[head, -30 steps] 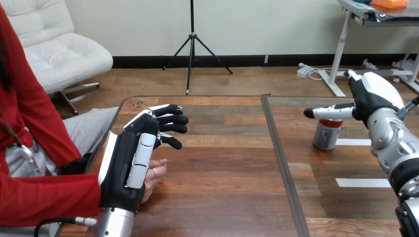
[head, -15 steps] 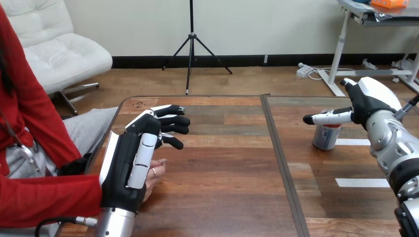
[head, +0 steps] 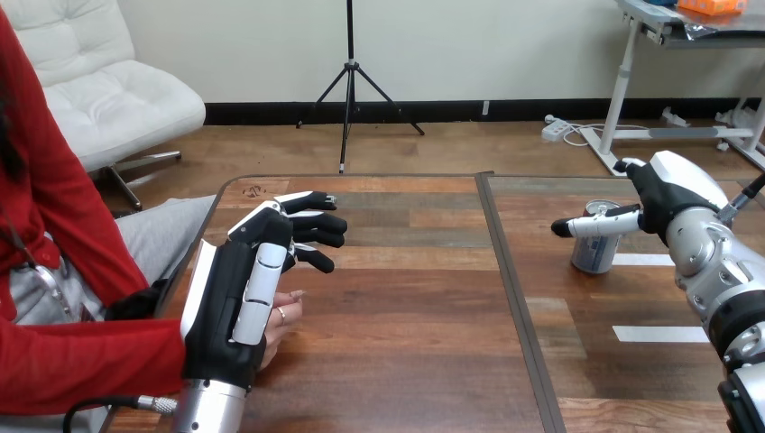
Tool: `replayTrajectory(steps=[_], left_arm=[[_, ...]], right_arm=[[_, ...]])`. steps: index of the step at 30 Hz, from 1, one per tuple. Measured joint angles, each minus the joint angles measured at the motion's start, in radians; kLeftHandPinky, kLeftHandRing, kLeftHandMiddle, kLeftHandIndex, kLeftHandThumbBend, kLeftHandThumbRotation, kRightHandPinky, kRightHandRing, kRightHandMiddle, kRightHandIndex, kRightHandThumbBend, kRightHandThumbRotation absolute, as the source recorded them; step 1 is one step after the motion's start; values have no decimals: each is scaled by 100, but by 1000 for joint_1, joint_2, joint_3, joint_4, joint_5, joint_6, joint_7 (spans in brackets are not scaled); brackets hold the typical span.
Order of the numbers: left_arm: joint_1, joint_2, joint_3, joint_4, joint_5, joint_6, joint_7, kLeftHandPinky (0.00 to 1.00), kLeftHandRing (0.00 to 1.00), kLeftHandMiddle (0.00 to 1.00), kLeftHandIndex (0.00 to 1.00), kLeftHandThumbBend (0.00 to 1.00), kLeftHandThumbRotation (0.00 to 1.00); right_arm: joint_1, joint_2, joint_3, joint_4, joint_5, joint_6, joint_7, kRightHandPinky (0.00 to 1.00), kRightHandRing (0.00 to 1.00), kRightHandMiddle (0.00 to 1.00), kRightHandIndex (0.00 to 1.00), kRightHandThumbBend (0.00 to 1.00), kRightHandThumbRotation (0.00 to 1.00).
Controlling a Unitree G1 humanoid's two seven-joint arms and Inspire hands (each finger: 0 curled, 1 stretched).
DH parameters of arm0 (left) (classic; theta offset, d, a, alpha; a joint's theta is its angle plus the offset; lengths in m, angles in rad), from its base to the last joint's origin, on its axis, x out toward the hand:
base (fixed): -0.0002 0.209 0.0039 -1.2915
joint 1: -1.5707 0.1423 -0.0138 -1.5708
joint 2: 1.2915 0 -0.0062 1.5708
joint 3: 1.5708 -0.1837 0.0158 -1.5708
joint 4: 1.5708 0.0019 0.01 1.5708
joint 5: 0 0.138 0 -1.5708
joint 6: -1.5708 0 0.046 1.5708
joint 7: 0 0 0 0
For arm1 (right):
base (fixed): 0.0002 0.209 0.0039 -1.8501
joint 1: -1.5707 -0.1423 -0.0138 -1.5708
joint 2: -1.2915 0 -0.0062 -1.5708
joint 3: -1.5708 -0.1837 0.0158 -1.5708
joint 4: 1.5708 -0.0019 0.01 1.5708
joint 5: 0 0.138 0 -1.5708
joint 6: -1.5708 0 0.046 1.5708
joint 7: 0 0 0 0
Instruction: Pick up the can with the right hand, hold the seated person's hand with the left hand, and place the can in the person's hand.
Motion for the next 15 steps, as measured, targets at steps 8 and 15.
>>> replayTrajectory(steps=[8, 15], left_arm=[[0, 0, 0, 0, 0, -1, 0, 46, 58, 59, 64, 57, 100], [0, 1, 1, 0, 1, -1, 1, 45, 57, 59, 63, 56, 100]], right_arm=[[6, 6, 1, 1, 0, 0, 5, 86, 93, 93, 92, 100, 44], [11, 14, 1, 2, 1, 2, 6, 83, 91, 93, 92, 100, 45]])
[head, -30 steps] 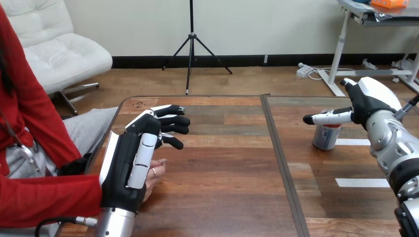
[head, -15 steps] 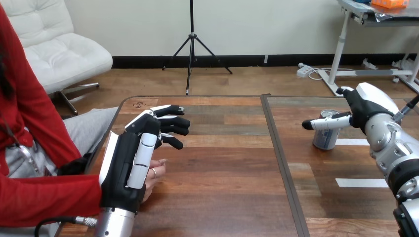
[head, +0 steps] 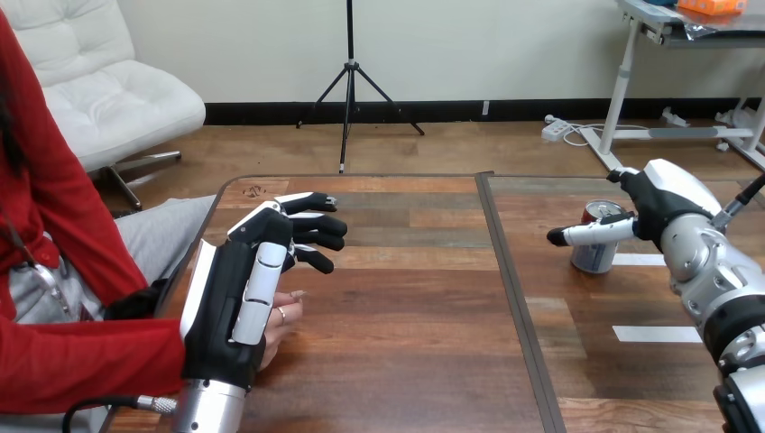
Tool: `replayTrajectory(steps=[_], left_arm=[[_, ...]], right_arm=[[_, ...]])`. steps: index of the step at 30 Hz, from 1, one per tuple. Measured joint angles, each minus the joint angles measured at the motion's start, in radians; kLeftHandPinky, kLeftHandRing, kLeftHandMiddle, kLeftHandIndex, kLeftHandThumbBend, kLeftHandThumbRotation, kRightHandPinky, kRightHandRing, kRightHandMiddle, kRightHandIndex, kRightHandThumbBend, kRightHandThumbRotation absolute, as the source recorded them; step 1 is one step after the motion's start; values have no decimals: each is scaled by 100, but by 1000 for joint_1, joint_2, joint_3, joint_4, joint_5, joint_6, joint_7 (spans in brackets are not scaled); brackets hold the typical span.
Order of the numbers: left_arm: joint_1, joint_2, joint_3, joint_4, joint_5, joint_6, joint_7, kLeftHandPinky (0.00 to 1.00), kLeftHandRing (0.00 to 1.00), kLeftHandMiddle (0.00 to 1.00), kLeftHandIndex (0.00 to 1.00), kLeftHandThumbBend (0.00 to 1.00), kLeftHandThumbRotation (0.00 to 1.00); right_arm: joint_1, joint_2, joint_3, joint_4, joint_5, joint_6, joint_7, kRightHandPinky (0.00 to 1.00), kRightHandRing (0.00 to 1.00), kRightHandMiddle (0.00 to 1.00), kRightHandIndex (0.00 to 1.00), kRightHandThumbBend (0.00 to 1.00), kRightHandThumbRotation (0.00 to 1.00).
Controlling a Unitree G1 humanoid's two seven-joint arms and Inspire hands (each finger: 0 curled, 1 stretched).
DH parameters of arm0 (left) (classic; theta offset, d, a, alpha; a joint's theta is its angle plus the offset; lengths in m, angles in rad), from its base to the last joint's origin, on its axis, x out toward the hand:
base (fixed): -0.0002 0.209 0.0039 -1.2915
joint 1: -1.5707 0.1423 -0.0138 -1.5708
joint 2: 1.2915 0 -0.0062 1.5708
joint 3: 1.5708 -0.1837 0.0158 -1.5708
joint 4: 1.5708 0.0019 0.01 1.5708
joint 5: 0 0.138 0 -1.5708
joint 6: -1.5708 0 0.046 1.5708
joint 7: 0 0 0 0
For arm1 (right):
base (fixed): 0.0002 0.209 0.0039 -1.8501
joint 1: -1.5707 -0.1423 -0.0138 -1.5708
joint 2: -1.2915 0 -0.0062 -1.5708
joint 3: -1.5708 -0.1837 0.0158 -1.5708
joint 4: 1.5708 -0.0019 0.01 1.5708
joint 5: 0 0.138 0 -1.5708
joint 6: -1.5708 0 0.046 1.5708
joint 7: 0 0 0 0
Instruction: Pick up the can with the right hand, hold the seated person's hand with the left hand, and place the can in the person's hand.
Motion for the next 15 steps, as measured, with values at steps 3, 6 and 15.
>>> replayTrajectory(steps=[3, 6, 15], left_arm=[[0, 0, 0, 0, 0, 0, 0, 45, 57, 58, 63, 56, 100], [0, 0, 0, 0, -2, 0, -1, 45, 57, 58, 63, 56, 100], [0, 1, 1, 0, -2, 0, -2, 45, 57, 58, 63, 58, 100]], right_arm=[[2, 6, 0, 0, 1, 3, 1, 82, 91, 93, 92, 100, 46], [5, 11, 0, 0, 1, 4, 5, 80, 90, 93, 92, 100, 46], [12, 16, 2, 0, 2, 8, 25, 75, 88, 91, 90, 100, 48]])
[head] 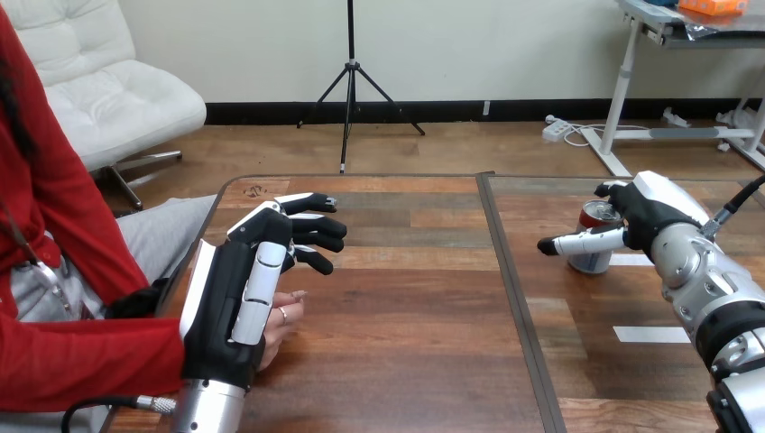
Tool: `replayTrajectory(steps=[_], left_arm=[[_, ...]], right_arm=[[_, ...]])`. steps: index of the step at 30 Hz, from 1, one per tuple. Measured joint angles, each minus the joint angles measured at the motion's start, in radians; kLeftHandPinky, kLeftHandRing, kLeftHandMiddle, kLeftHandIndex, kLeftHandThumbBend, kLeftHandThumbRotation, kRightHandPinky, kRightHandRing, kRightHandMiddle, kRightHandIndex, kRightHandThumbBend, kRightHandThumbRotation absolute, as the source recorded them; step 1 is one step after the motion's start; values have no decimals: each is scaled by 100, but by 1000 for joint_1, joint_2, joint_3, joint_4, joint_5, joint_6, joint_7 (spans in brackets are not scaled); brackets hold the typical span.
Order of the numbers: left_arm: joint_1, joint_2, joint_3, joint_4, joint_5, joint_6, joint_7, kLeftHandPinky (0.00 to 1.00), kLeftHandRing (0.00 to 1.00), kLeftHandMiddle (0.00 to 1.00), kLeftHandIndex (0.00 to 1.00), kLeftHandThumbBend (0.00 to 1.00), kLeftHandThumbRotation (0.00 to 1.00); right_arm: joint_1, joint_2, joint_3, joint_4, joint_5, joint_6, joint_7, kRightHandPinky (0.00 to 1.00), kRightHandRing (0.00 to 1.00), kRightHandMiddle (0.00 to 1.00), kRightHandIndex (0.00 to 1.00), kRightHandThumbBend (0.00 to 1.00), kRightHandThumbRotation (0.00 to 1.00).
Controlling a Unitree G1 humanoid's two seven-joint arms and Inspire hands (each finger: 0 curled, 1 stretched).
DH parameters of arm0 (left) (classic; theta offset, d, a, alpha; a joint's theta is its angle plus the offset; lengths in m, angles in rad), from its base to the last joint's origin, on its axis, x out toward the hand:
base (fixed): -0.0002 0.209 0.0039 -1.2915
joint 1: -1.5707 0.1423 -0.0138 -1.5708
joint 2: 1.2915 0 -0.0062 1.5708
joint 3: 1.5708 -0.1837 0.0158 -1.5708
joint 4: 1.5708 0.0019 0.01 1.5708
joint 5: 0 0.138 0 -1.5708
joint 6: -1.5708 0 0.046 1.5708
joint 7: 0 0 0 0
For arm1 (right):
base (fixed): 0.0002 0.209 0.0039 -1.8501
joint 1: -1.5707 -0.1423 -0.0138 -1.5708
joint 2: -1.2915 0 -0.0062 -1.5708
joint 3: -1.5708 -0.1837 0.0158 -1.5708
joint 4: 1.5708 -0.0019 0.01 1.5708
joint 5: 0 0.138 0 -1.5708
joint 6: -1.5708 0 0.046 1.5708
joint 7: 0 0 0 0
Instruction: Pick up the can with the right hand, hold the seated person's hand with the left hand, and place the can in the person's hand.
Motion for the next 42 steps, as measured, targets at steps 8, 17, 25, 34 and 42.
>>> replayTrajectory(steps=[8, 17, 25, 34, 42], left_arm=[[0, 1, 0, 0, 0, 0, 0, 45, 57, 58, 63, 59, 100], [0, 5, 0, 0, 0, 0, -1, 44, 57, 57, 63, 57, 100], [0, 13, 0, 0, 0, 0, 0, 45, 57, 57, 63, 57, 100], [0, 18, 0, 0, -1, 0, 0, 45, 56, 57, 63, 58, 100], [0, 18, 0, 0, -1, 0, 0, 45, 56, 56, 62, 59, 100]], right_arm=[[-1, -1, 4, 0, -4, 4, 2, 71, 84, 89, 89, 100, 50], [-5, -4, 17, 0, -12, 5, -1, 70, 81, 86, 86, 100, 52], [-8, -6, 32, -1, -19, 5, 0, 70, 81, 85, 84, 100, 54], [-14, -8, 45, -1, -29, 6, 2, 72, 81, 84, 83, 100, 55], [-15, -9, 45, -1, -29, 3, 2, 74, 80, 83, 81, 100, 55]])
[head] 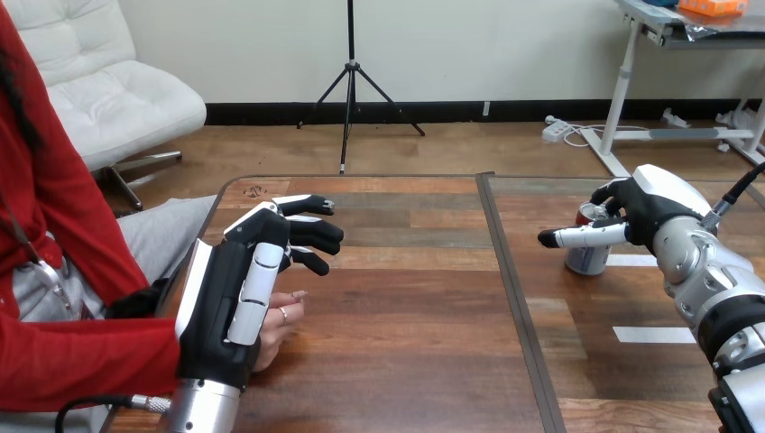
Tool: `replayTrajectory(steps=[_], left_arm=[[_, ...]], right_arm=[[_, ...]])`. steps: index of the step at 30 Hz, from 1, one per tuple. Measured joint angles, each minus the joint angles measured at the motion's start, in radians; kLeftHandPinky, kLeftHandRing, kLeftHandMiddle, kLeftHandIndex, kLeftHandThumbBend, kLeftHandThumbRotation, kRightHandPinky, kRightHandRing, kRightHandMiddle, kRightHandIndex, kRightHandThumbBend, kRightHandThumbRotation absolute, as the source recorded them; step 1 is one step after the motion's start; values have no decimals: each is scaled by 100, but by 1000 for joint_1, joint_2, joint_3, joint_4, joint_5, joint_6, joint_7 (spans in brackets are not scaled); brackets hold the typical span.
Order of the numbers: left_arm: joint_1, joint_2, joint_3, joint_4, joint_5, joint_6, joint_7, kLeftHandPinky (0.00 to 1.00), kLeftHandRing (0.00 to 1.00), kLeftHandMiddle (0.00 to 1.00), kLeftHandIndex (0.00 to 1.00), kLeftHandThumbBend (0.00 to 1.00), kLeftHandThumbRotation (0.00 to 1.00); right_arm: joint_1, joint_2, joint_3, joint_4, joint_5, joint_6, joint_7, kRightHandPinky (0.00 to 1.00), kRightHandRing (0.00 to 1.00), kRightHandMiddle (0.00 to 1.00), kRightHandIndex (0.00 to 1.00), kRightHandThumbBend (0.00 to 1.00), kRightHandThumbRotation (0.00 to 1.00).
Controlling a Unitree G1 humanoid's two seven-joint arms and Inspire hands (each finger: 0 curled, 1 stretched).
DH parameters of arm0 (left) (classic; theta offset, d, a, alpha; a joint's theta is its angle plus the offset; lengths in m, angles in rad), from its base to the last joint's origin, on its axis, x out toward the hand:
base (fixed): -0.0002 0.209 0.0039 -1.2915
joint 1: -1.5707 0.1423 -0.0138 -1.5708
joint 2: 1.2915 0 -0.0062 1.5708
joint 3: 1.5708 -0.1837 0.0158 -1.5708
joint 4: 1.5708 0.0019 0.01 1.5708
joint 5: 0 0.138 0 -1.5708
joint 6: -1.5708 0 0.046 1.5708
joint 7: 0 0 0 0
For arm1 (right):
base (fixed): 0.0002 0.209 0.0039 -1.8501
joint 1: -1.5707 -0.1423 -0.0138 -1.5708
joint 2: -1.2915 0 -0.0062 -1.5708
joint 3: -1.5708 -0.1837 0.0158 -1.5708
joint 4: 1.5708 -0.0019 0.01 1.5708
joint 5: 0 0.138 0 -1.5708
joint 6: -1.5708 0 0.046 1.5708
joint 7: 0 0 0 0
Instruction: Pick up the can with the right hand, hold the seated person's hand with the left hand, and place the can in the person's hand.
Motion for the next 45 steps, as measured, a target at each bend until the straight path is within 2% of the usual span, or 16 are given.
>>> replayTrajectory(steps=[8, 21, 45], left_arm=[[-1, 0, 0, 0, 0, 0, 0, 46, 55, 56, 61, 59, 100], [-3, 1, 1, 0, 1, 0, 2, 46, 55, 55, 60, 60, 100], [-4, 2, 2, 0, 1, 0, 5, 46, 54, 55, 59, 61, 100]], right_arm=[[-1, -2, -2, -1, 1, -6, -1, 71, 77, 80, 78, 100, 52], [-5, -4, -3, -5, 4, -16, -12, 59, 66, 71, 71, 100, 48], [-6, -6, -9, -10, 17, -58, -33, 44, 53, 58, 60, 99, 40]])
